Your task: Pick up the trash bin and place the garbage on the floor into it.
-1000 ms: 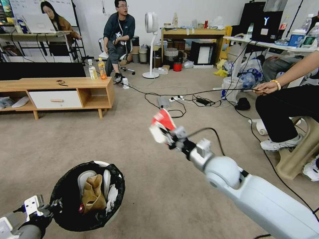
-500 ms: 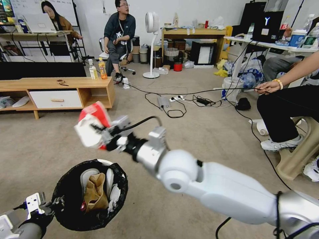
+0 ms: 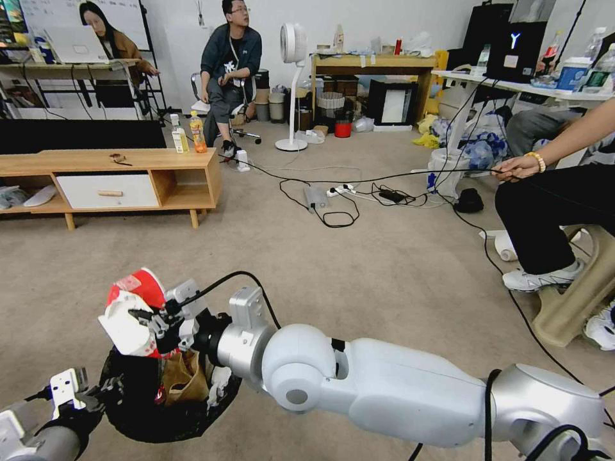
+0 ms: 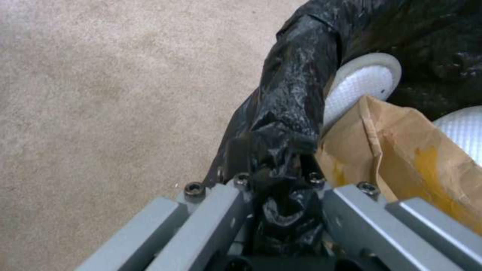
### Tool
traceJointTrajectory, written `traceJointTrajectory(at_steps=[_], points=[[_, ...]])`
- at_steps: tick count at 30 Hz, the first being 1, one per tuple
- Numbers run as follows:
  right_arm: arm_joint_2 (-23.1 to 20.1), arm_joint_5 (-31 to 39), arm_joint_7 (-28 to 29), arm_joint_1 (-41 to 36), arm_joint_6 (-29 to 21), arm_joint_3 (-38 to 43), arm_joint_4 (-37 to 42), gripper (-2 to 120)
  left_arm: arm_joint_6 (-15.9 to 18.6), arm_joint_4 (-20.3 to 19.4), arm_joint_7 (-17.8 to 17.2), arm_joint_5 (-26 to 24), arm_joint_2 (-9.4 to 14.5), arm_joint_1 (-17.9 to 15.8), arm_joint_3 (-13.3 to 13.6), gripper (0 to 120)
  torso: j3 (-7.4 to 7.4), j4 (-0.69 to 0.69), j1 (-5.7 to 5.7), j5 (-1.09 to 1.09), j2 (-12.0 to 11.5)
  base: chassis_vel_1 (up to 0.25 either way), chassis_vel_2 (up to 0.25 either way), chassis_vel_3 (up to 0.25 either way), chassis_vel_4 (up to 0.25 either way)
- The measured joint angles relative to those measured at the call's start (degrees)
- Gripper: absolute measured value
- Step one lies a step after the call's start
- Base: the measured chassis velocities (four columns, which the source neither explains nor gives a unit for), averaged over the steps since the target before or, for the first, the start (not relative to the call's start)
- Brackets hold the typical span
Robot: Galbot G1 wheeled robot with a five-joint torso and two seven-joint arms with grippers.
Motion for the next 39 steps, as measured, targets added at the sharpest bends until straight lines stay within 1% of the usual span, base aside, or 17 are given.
traceJointTrajectory(at_steps=[5, 16, 27, 36, 38, 39], points=[[-0.5, -2.5, 0.2, -0.9, -0.9, -1.8, -1.8, 0, 0.0, -0.3, 0.0, -0.3, 0.1, 0.0, -0.2, 1, 0.00, 0.00, 0.00, 0.01, 0.0, 0.000, 0.000, 0.000, 0.000], [-0.8, -6.4, 0.2, -4.7, -1.3, -2.6, -4.5, 0, 0.0, -0.7, 0.1, -0.5, -0.1, 0.4, -0.2, 1, 0.00, 0.00, 0.00, 0.01, 0.0, 0.000, 0.000, 0.000, 0.000], [0.2, -8.8, 0.0, -7.4, -1.0, -3.7, -6.4, 0, -0.1, -0.7, 0.2, -0.3, -0.4, 0.4, 0.1, 1, 0.00, 0.00, 0.00, 0.01, 0.0, 0.000, 0.000, 0.000, 0.000], [-0.3, -10.0, 0.1, -8.9, -1.0, -3.9, -6.7, 0, -0.1, -0.3, 0.3, -0.2, -0.5, 0.3, 0.1, 1, 0.00, 0.00, 0.00, 0.01, 0.0, 0.000, 0.000, 0.000, 0.000], [-0.5, -10.1, 0.1, -8.9, -1.0, -3.8, -6.4, 1, -0.1, -0.2, 0.3, -0.2, -0.5, 0.2, 0.1, 1, 0.00, 0.00, 0.00, 0.01, 0.0, 0.000, 0.000, 0.000, 0.000], [-0.9, -10.1, 0.1, -8.9, -1.0, -3.5, -5.8, 9, -0.2, 0.0, 0.3, -0.1, -0.4, 0.2, 0.1, 1, 0.00, 0.00, 0.00, 0.01, 0.0, 0.000, 0.000, 0.000, 0.000]])
